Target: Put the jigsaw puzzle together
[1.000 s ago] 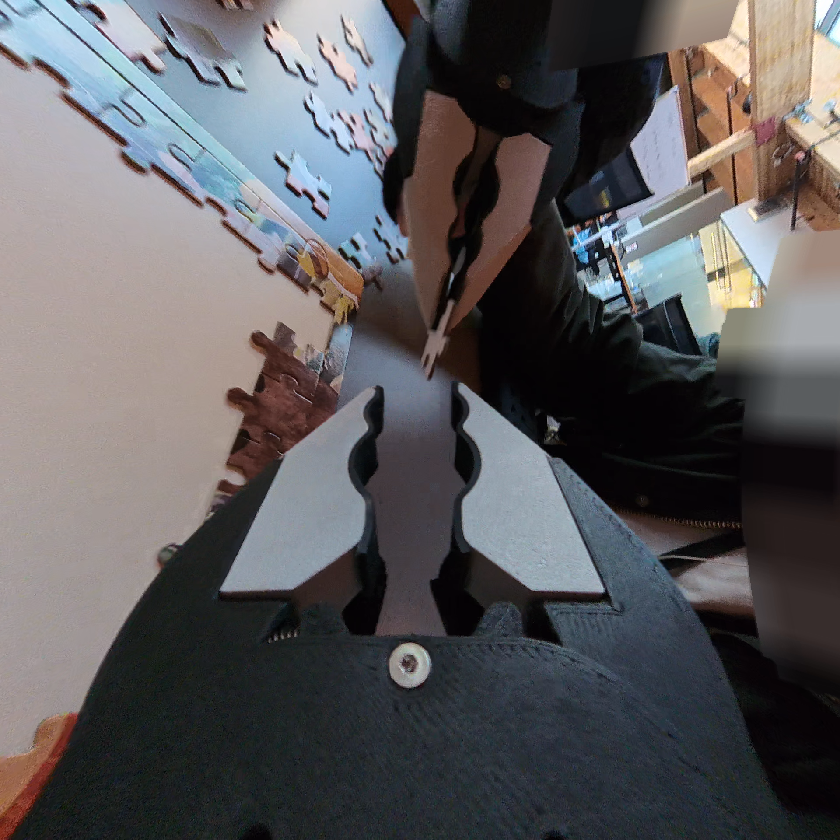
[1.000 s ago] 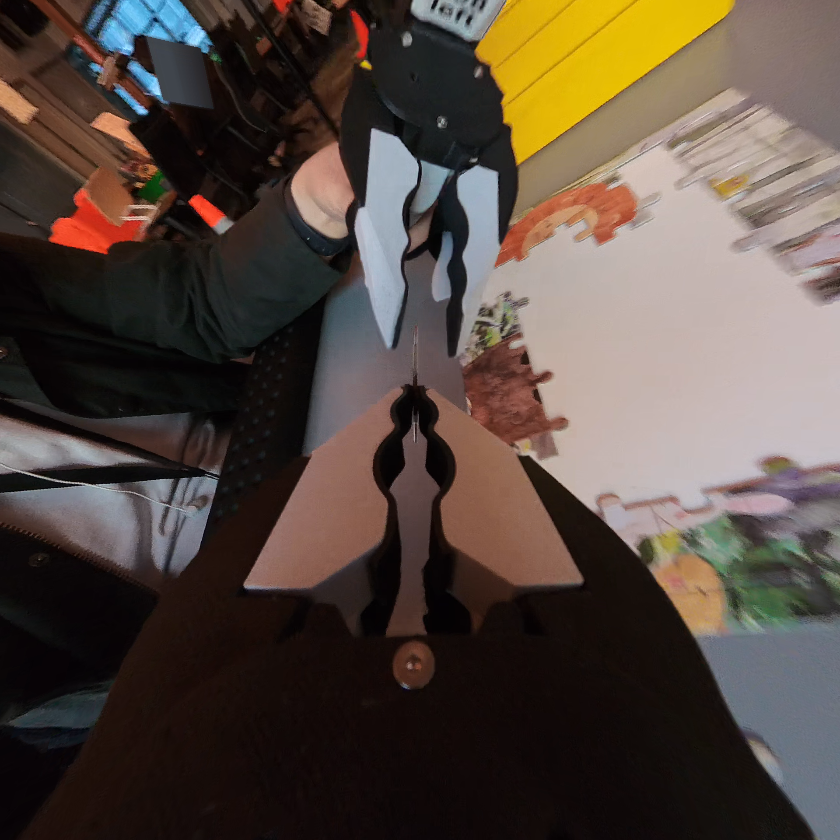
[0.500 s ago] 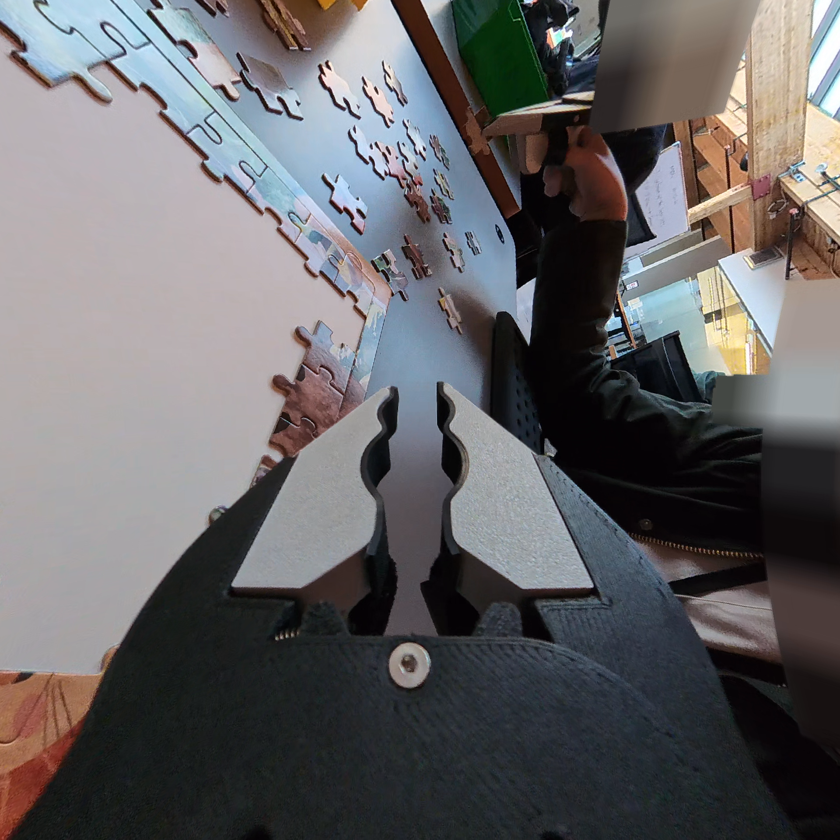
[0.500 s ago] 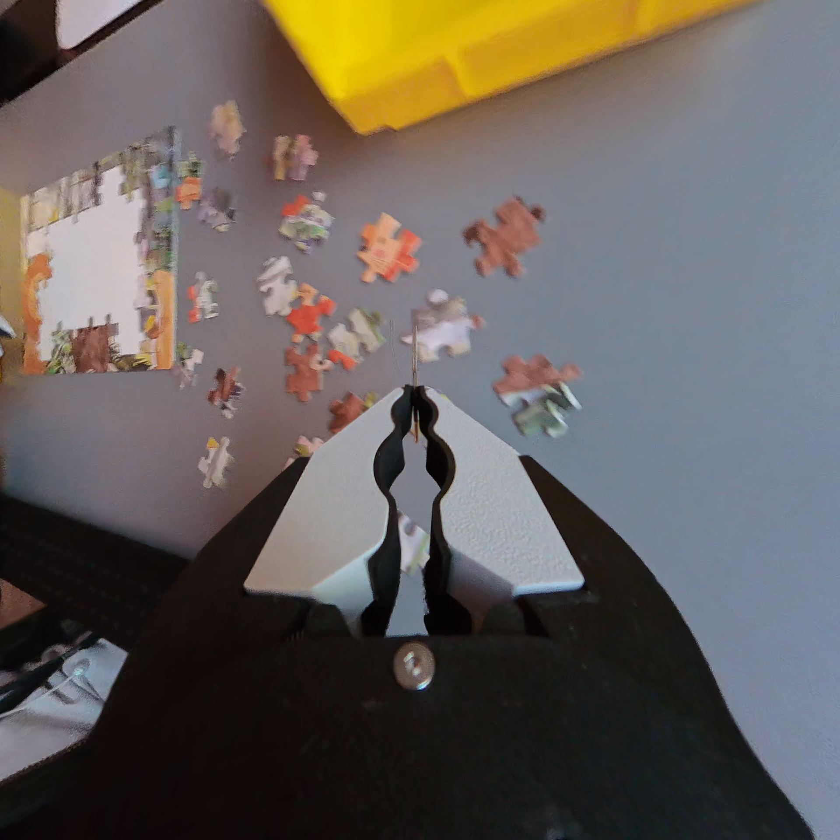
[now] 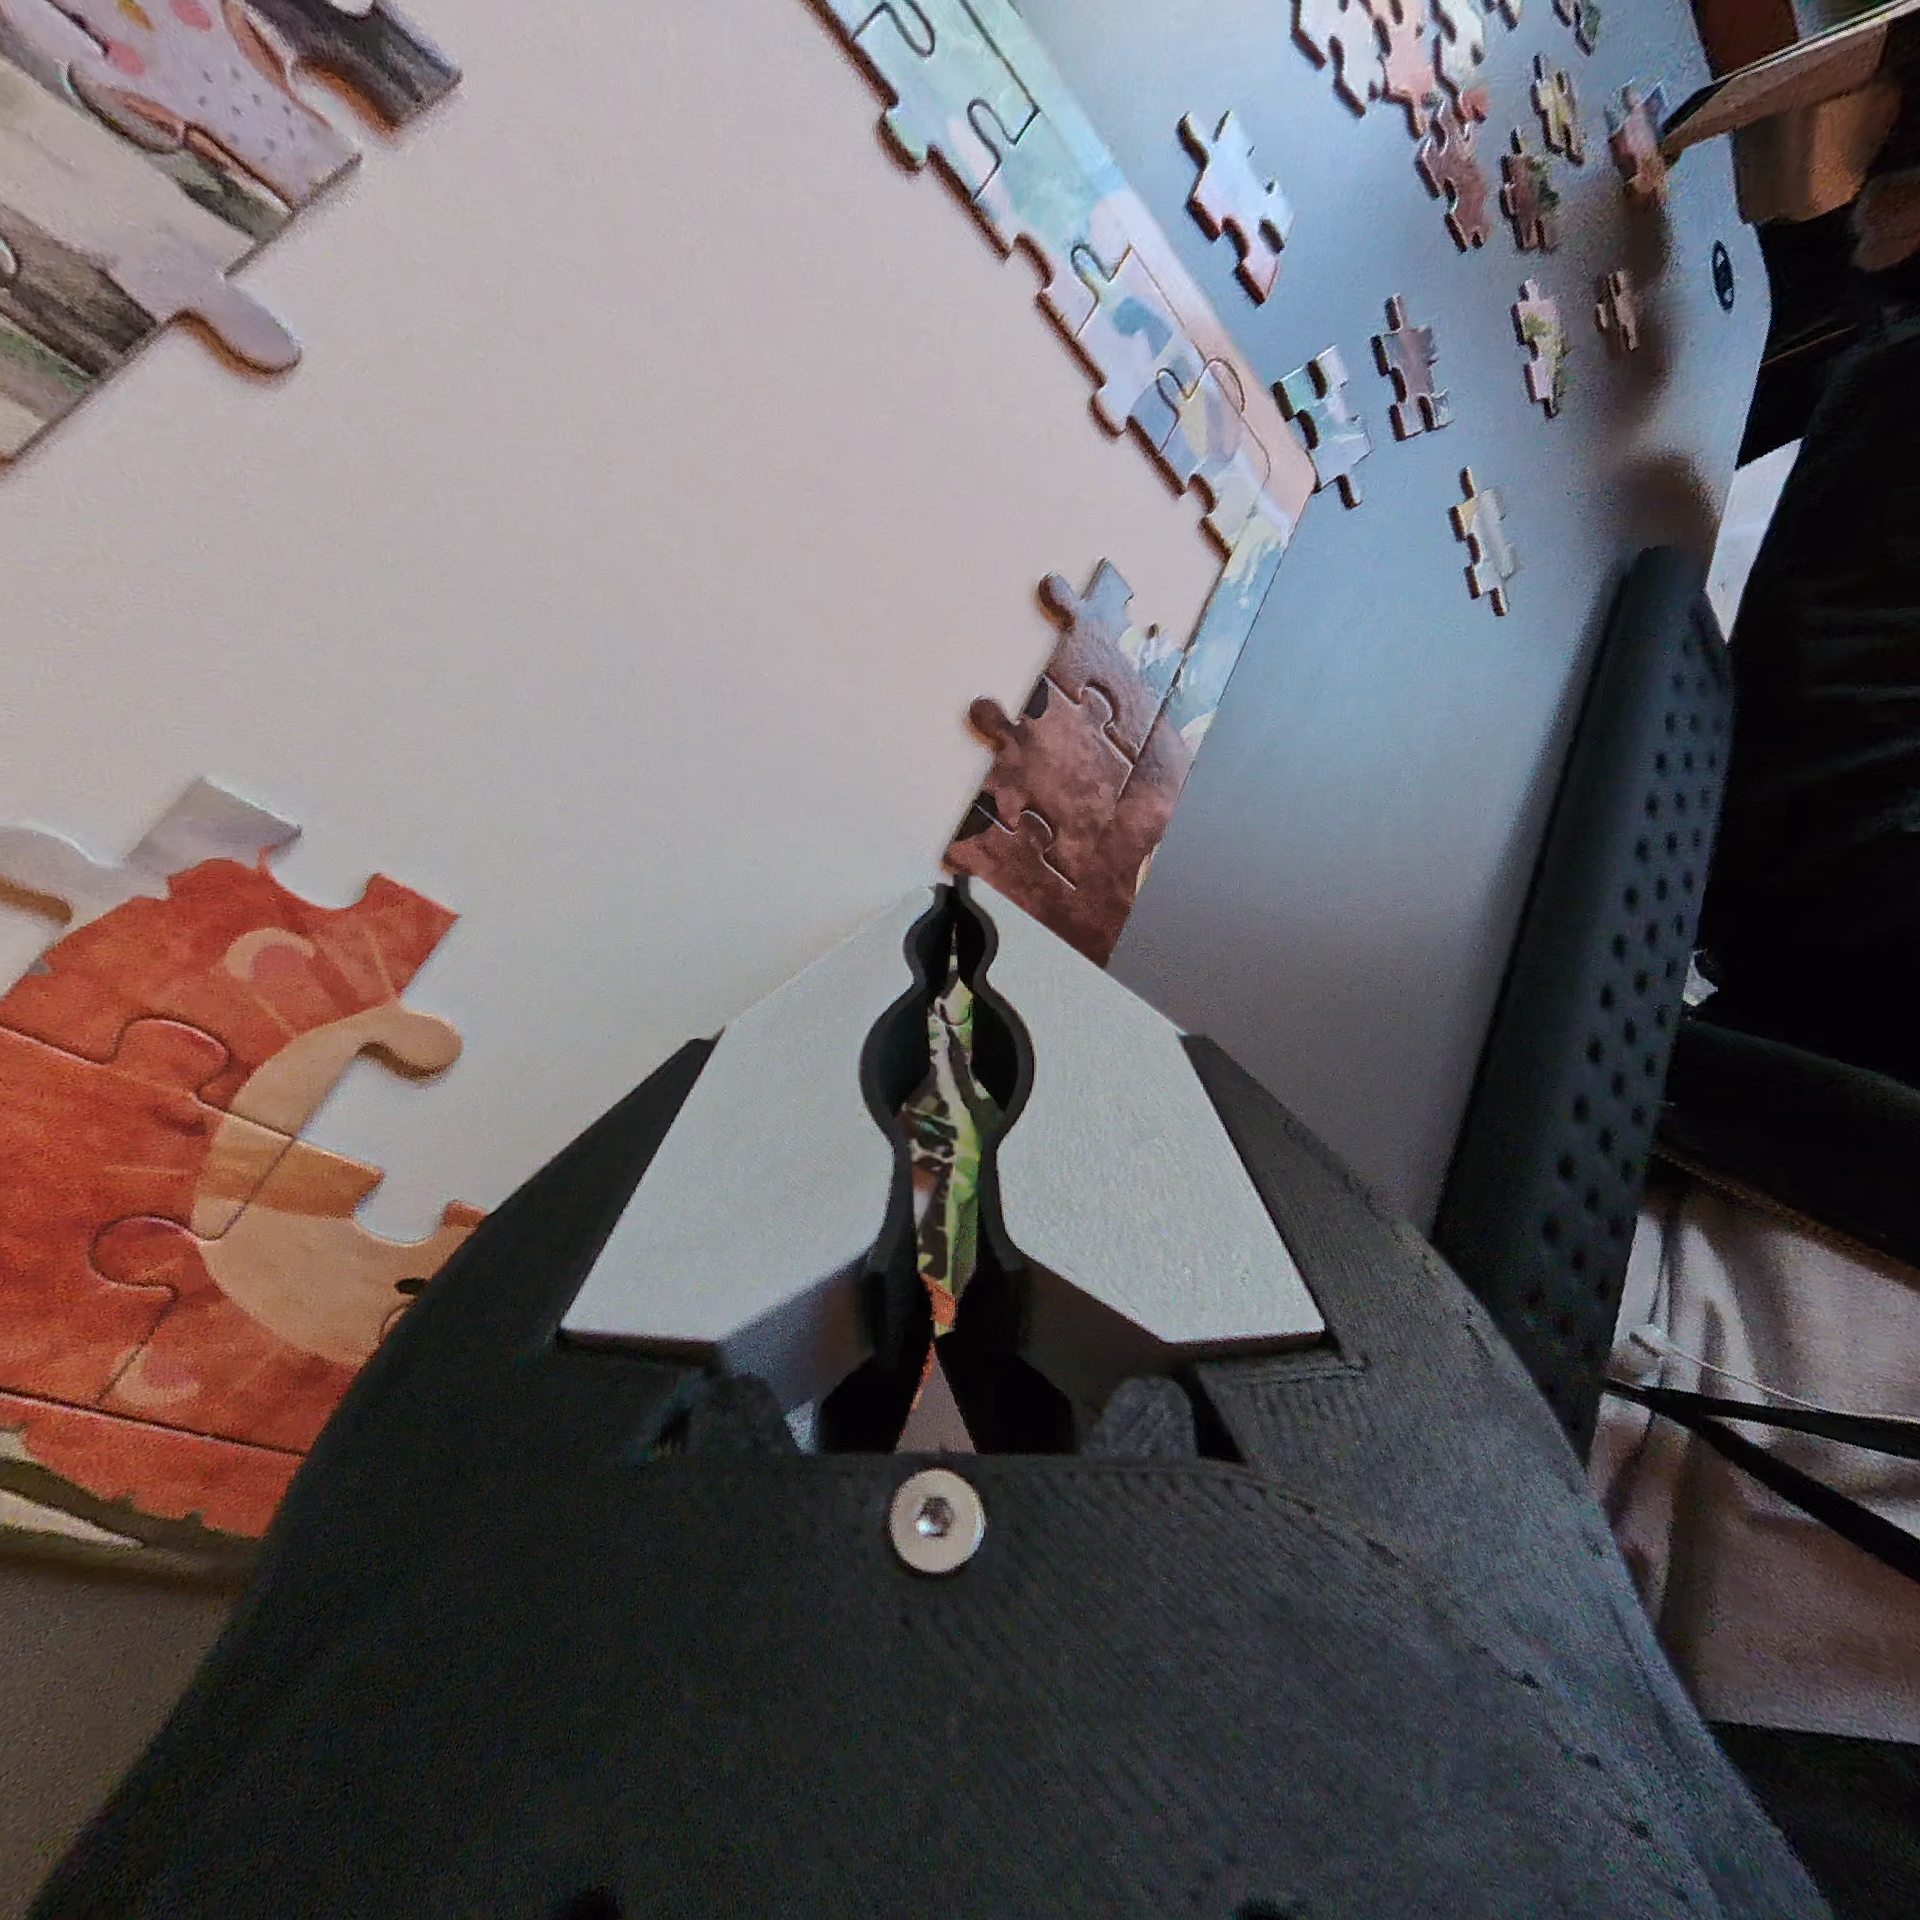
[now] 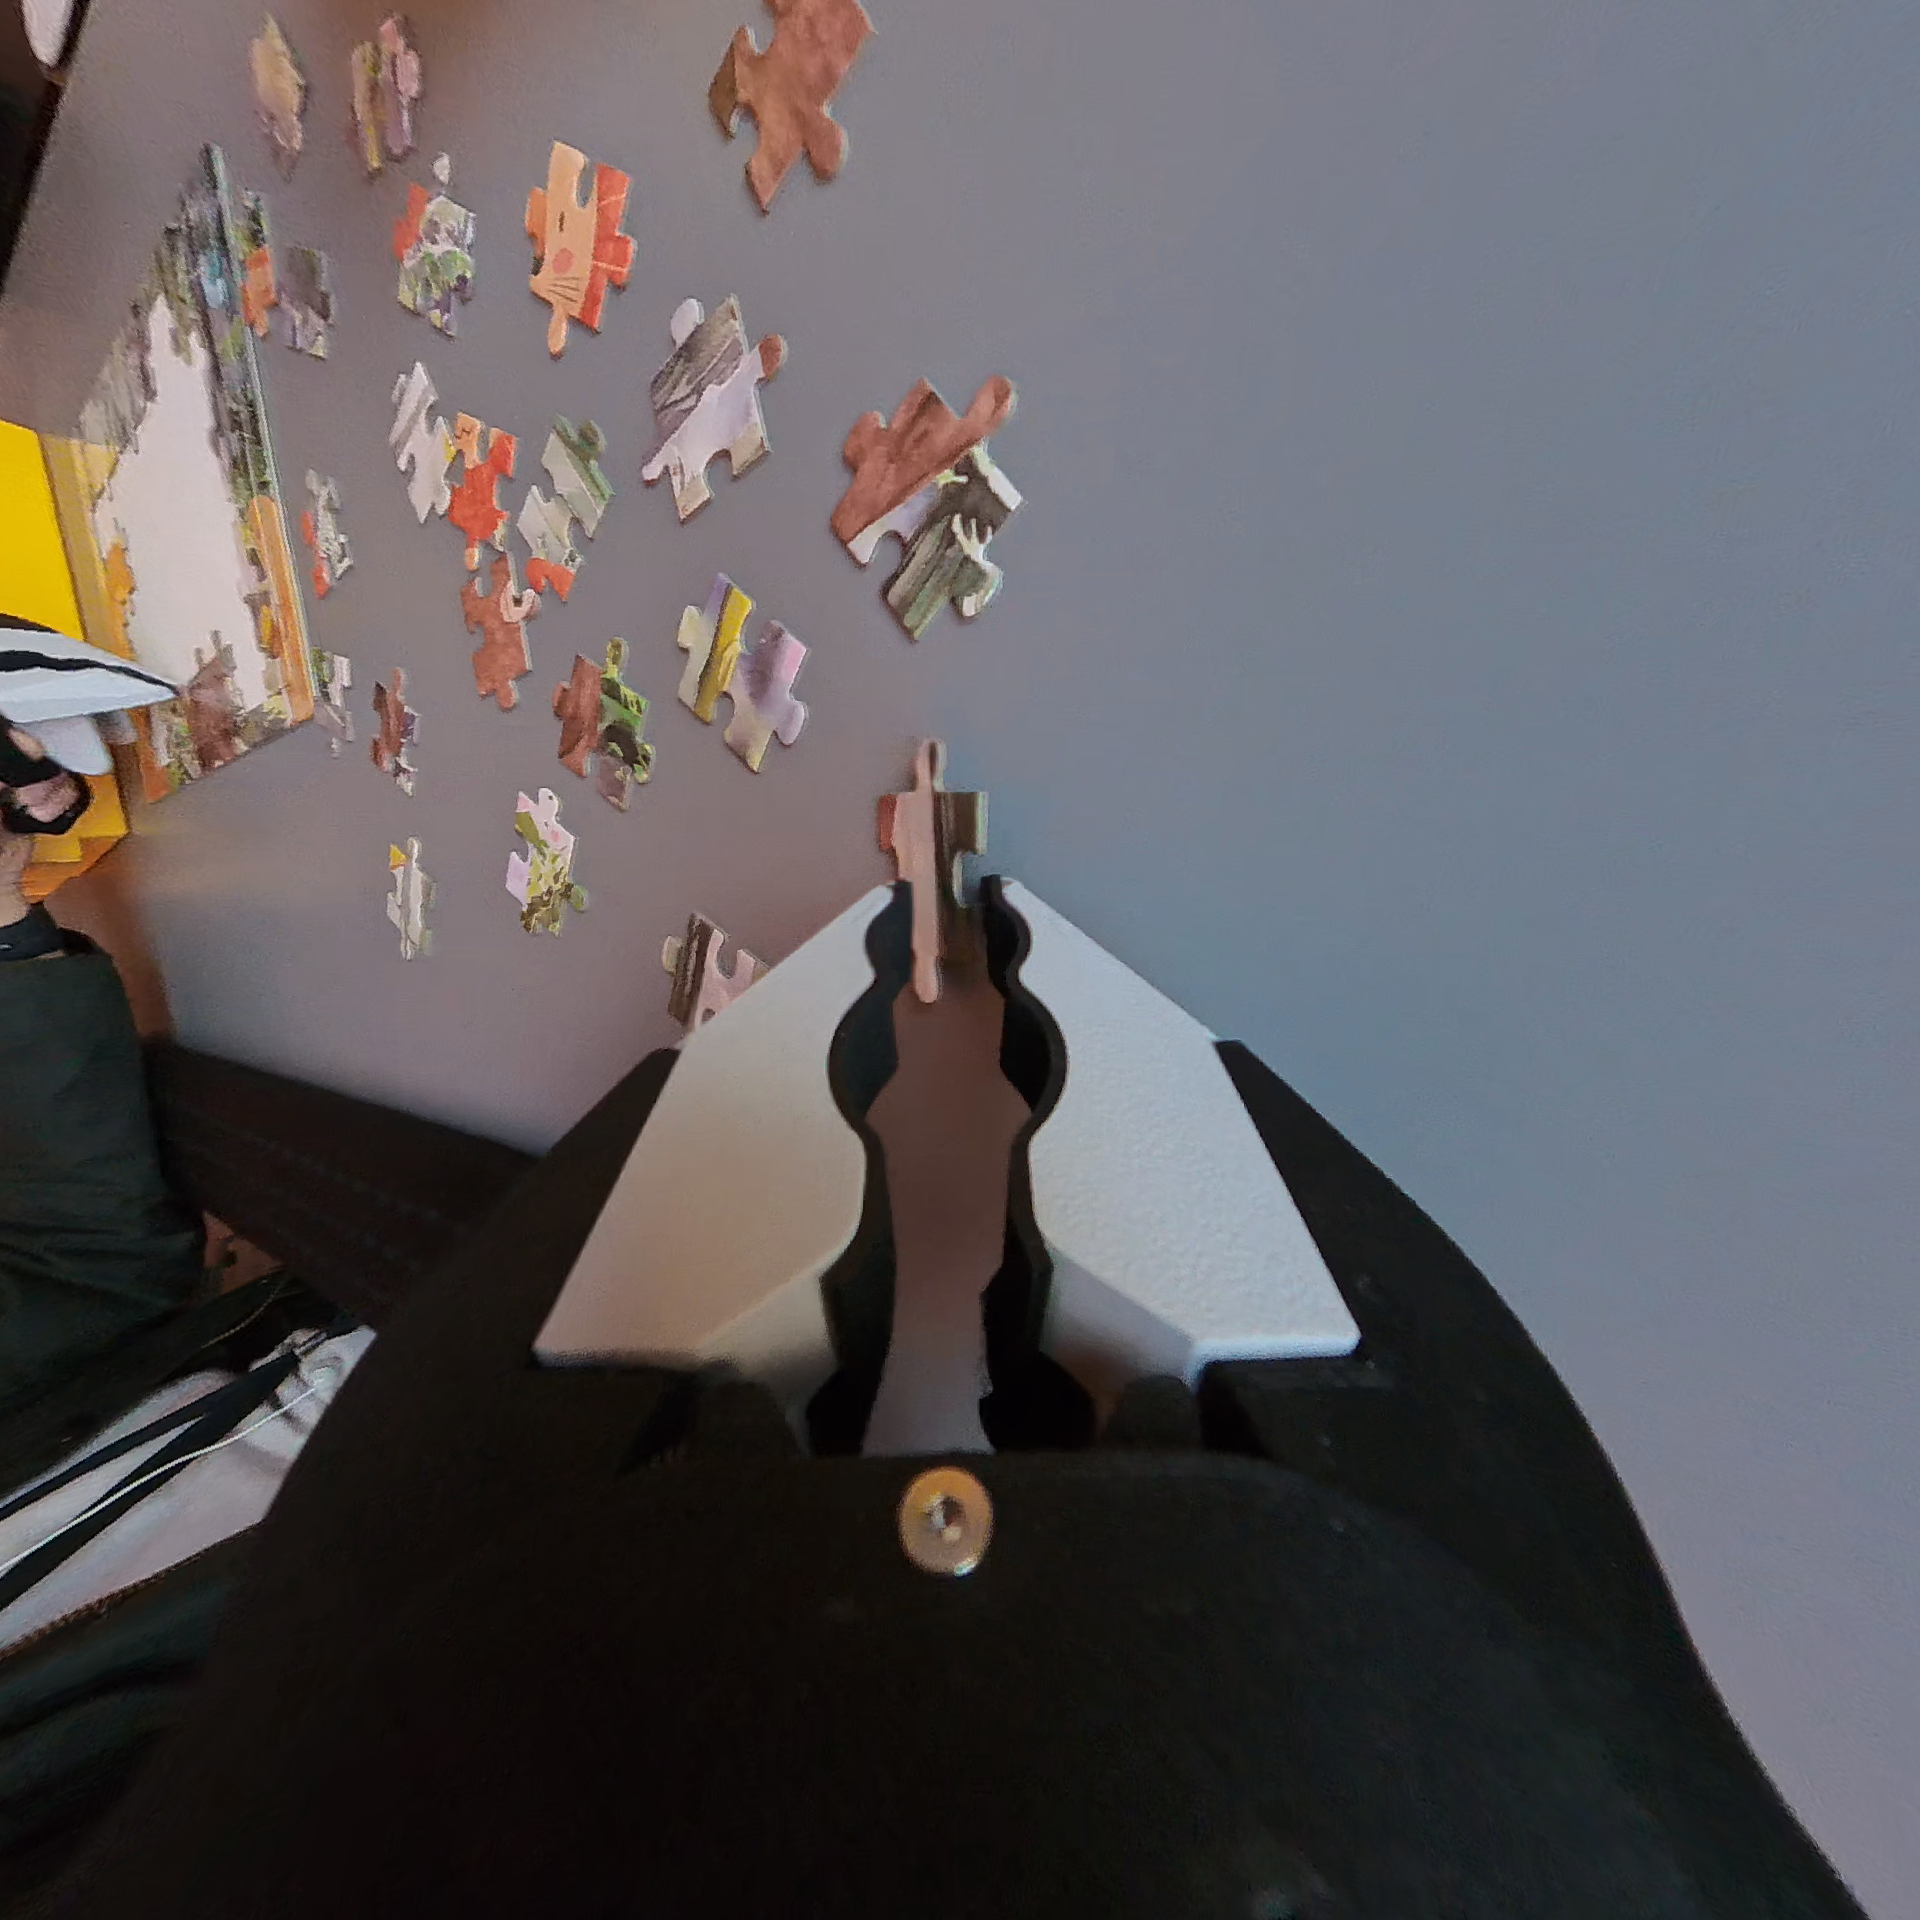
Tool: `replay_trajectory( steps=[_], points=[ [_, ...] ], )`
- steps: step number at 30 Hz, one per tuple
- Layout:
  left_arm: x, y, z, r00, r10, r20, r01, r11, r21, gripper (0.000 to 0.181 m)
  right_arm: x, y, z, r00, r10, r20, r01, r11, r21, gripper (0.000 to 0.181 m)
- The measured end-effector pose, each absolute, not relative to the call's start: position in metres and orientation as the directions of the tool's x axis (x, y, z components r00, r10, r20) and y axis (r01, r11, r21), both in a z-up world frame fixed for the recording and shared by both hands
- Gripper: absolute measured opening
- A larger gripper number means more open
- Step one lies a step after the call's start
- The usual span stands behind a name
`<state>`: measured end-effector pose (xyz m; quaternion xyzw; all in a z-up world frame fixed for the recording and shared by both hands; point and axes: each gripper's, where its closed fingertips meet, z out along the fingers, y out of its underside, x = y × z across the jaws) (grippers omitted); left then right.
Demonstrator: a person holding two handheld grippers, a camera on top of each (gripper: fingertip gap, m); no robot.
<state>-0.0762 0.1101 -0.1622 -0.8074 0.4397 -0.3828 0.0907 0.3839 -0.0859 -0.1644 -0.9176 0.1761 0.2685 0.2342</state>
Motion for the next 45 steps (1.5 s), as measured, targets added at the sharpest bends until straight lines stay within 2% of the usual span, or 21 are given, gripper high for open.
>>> replay_trajectory(
  steps=[3, 6, 11, 15, 17, 18, 23, 28, 30, 33, 35, 37, 38, 40, 42, 43, 45],
  points=[
    [-0.075, 0.110, -0.163, 0.322, -0.787, 0.527, -0.647, -0.589, -0.484, 0.000, 0.384, -0.090, -0.159, 0.783, -0.227, -0.579, -0.474, -0.820, -0.321, 0.027],
    [-0.075, 0.110, -0.163, 0.327, -0.783, 0.529, -0.647, -0.594, -0.478, 0.000, 0.394, -0.093, -0.152, 0.824, -0.289, -0.488, -0.492, -0.793, -0.360, 0.035],
    [-0.082, 0.117, -0.165, 0.365, -0.785, 0.501, -0.645, -0.601, -0.472, 0.000, 0.397, -0.070, -0.100, 0.895, -0.280, -0.347, -0.439, -0.686, -0.580, 0.040],
    [-0.082, 0.117, -0.165, 0.368, -0.775, 0.513, -0.640, -0.612, -0.466, 0.000, 0.326, -0.005, -0.009, 0.970, 0.081, -0.228, -0.174, -0.422, -0.890, 0.040],
    [-0.082, 0.117, -0.165, 0.373, -0.771, 0.516, -0.636, -0.617, -0.463, 0.000, 0.276, 0.021, 0.020, 0.950, 0.257, -0.176, -0.100, -0.283, -0.954, 0.039],
    [-0.083, 0.117, -0.165, 0.378, -0.769, 0.516, -0.635, -0.621, -0.460, 0.000, 0.253, 0.033, 0.023, 0.934, 0.320, -0.158, -0.073, -0.262, -0.962, 0.038],
    [-0.088, 0.119, -0.165, 0.400, -0.759, 0.514, -0.627, -0.635, -0.451, 0.000, 0.174, 0.084, -0.009, 0.881, 0.459, -0.115, 0.083, -0.389, -0.917, 0.030],
    [-0.087, 0.119, -0.163, 0.402, -0.756, 0.517, -0.618, -0.640, -0.457, 0.000, 0.086, 0.111, -0.049, 0.776, 0.584, -0.239, 0.097, -0.485, -0.869, 0.027],
    [-0.079, 0.121, -0.150, 0.362, -0.760, 0.540, -0.566, -0.639, -0.521, 0.000, 0.062, 0.114, -0.066, 0.764, 0.608, -0.214, 0.140, -0.481, -0.866, 0.027],
    [-0.071, 0.126, -0.092, 0.248, -0.761, 0.600, -0.384, -0.646, -0.660, 0.000, 0.051, 0.110, -0.085, 0.764, 0.641, -0.072, 0.274, -0.424, -0.863, 0.027],
    [-0.088, 0.134, -0.033, 0.225, -0.809, 0.542, -0.229, -0.585, -0.778, 0.000, 0.056, 0.109, -0.089, 0.768, 0.637, 0.066, 0.357, -0.341, -0.870, 0.027],
    [-0.127, 0.140, 0.031, 0.285, -0.860, 0.423, -0.061, -0.457, -0.888, 0.000, 0.063, 0.108, -0.091, 0.763, 0.620, 0.180, 0.425, -0.274, -0.863, 0.027],
    [-0.151, 0.138, 0.060, 0.331, -0.862, 0.384, 0.006, -0.405, -0.914, 0.001, 0.066, 0.108, -0.090, 0.759, 0.613, 0.217, 0.447, -0.249, -0.859, 0.027],
    [-0.195, 0.119, 0.115, 0.321, -0.875, 0.363, 0.162, -0.327, -0.931, 0.015, 0.069, 0.111, -0.090, 0.757, 0.607, 0.244, 0.463, -0.234, -0.855, 0.027],
    [-0.240, 0.114, 0.146, 0.379, -0.858, 0.347, 0.294, -0.244, -0.924, 0.016, 0.070, 0.114, -0.094, 0.755, 0.614, 0.231, 0.457, -0.240, -0.856, 0.027],
    [-0.261, 0.122, 0.147, 0.465, -0.825, 0.323, 0.295, -0.199, -0.934, 0.019, 0.069, 0.115, -0.097, 0.752, 0.621, 0.220, 0.455, -0.248, -0.855, 0.027],
    [-0.298, 0.153, 0.117, 0.657, -0.719, 0.228, 0.137, -0.184, -0.973, 0.033, 0.071, 0.117, -0.100, 0.749, 0.624, 0.222, 0.460, -0.248, -0.853, 0.027]
  ],
)
